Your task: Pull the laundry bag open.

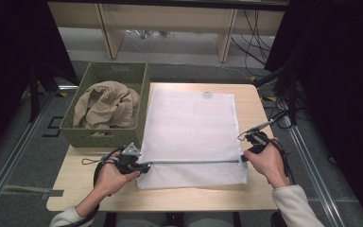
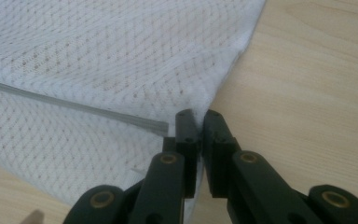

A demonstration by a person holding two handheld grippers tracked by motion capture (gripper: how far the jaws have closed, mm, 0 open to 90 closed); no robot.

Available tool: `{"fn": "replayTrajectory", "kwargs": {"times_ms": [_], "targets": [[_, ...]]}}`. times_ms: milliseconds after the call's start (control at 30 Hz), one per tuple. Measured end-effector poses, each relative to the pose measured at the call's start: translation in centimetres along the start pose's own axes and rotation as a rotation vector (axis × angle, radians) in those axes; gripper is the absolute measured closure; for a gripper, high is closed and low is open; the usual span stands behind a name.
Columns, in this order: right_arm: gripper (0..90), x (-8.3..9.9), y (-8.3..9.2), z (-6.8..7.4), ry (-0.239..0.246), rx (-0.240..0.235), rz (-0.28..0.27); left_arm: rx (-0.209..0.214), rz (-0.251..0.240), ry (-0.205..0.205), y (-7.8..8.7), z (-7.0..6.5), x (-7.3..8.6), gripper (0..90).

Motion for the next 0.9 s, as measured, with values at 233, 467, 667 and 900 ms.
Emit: {"fn": "replayTrajectory", "kwargs": {"times_ms": [233,467,667,900], "targets": [[86.5,-0.1,-0.2,-0.2,0.036,0.008,-0.021,-0.013,-0.003,0.021,0.4,0.3,0.7,86.7],[86.5,-0.1,-0.2,-0.2,0.046,0.005,-0.029,-0.012,0.001,0.03,0.8,0.7,1.1,86.7],[86.6,-0.2,-0.4,-0.6,0.068,0.003,-0.03,-0.027,0.019,0.047,1.2,1.2,1.8,86.7],[86.5,-0.3,-0.6,-0.7,0.078,-0.005,-0.03,-0.027,0.02,0.063,1.5,1.8,2.6,86.7]]}}
Point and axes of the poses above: each handheld gripper's, and its own axes: y roughly backward along the jaws, x roughly out of its underside, z roughly to its left, the point moved 1 cm from there along -y, roughly forward along the jaws, and after that the axes turned 1 degree about -y, right-handed, at the moved point
